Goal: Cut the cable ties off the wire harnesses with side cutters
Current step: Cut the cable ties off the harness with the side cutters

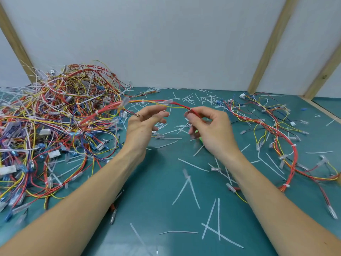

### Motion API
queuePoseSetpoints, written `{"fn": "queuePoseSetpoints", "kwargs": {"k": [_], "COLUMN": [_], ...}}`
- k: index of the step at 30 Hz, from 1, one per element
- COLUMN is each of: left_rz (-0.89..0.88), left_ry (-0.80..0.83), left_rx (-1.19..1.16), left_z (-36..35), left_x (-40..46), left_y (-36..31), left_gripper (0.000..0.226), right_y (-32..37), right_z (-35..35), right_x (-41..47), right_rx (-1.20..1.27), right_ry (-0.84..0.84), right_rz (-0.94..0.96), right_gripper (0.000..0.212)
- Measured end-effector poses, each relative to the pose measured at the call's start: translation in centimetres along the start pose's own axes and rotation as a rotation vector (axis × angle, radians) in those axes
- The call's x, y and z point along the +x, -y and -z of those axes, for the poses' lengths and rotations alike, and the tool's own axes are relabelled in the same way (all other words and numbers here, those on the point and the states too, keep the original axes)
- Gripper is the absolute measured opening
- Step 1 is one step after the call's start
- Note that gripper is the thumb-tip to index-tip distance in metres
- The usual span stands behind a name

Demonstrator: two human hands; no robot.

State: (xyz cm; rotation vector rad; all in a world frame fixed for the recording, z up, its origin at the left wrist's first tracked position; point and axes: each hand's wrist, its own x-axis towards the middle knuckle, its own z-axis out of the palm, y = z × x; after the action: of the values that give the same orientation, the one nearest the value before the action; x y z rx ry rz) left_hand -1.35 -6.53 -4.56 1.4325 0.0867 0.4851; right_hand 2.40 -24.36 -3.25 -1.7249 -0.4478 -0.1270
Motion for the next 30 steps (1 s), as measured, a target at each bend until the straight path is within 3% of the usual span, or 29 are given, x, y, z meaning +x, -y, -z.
{"fn": "queuePoseSetpoints", "kwargs": {"k": [4, 11, 15, 19, 23, 26, 30], "left_rz": [-0.028, 0.090, 0.150, 0.125, 0.107, 0.076, 0.058], "left_ry": [-0.035, 0.190, 0.065, -0.083, -0.058, -0.016, 0.028], "left_rx": [-0.038, -0.164, -0.170, -0.077, -0.048, -0.042, 0.023], "left_z": [0.4, 0.3, 0.6, 0.8, 0.4, 0.1, 0.3], "left_x": [0.1, -0.3, 0.2, 0.4, 0.2, -0.2, -0.3], "left_y": [-0.3, -0.2, -0.3, -0.1, -0.1, -0.1, 0.0], "left_gripper": [0.030, 0.019, 0.018, 0.022, 0.017, 0.014, 0.013], "right_y": [-1.1, -1.7, -1.6, -1.3, -0.6, -0.5, -0.5], "right_z": [1.3, 2.9, 3.5, 3.2, 1.7, 0.4, 0.0], "right_x": [0.5, 1.2, 1.4, 1.1, 0.3, -0.3, -0.7], "right_rx": [-0.311, -0.358, -0.423, -0.562, -0.626, -0.609, -0.542], "right_ry": [-0.254, -0.395, -0.426, -0.329, -0.162, -0.099, -0.036], "right_rz": [0.211, 0.084, 0.010, 0.035, 0.252, 0.373, 0.391], "right_gripper": [0.019, 0.018, 0.019, 0.028, 0.042, 0.029, 0.009]}}
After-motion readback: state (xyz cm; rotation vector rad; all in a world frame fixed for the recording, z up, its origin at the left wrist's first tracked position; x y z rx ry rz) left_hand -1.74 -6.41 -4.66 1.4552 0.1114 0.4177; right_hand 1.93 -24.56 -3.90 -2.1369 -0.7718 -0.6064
